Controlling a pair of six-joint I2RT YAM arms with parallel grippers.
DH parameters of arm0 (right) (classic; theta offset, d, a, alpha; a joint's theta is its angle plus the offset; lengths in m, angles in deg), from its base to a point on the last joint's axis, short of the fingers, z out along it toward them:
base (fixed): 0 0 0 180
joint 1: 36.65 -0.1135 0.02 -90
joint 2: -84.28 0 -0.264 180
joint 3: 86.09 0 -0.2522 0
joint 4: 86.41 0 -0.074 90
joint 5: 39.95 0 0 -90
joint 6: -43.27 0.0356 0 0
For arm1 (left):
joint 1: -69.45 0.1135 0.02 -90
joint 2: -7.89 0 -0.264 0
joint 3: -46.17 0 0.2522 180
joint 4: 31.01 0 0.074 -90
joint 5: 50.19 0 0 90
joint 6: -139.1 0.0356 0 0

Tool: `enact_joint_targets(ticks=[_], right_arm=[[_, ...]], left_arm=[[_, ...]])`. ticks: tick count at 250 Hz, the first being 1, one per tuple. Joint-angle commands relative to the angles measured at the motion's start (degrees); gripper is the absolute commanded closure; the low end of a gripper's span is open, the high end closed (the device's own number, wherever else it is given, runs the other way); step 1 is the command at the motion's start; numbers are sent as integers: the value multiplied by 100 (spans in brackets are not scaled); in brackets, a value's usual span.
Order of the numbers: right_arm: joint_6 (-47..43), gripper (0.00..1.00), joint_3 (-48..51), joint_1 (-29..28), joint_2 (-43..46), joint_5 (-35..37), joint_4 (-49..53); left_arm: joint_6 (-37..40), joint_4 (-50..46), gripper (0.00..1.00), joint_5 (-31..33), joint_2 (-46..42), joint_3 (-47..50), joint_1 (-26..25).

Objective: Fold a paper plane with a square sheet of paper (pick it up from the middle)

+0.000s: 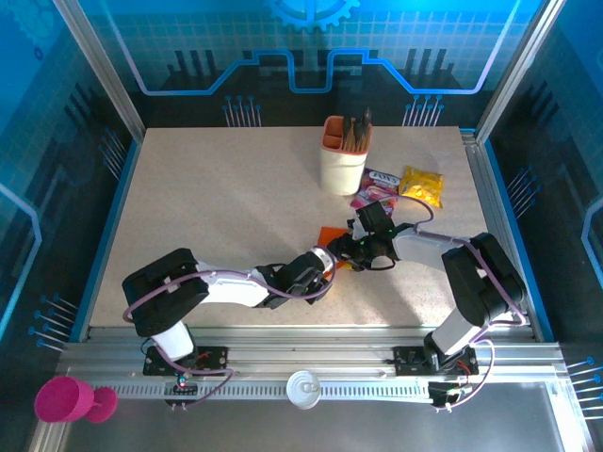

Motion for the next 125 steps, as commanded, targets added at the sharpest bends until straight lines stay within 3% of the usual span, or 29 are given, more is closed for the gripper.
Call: enact_joint_targets(ticks=[1,53,125], right_arm=[[45,50,-90,-53,-83,-109,-45],[44,51,-89,-53,-93,-128,-45],[43,51,-123,-53,-92,-154,-40]], left_arm=[[160,151,56,127,85,43,-45],[210,203,79,63,133,46,-45],[234,230,100,-9,35,60,-50]])
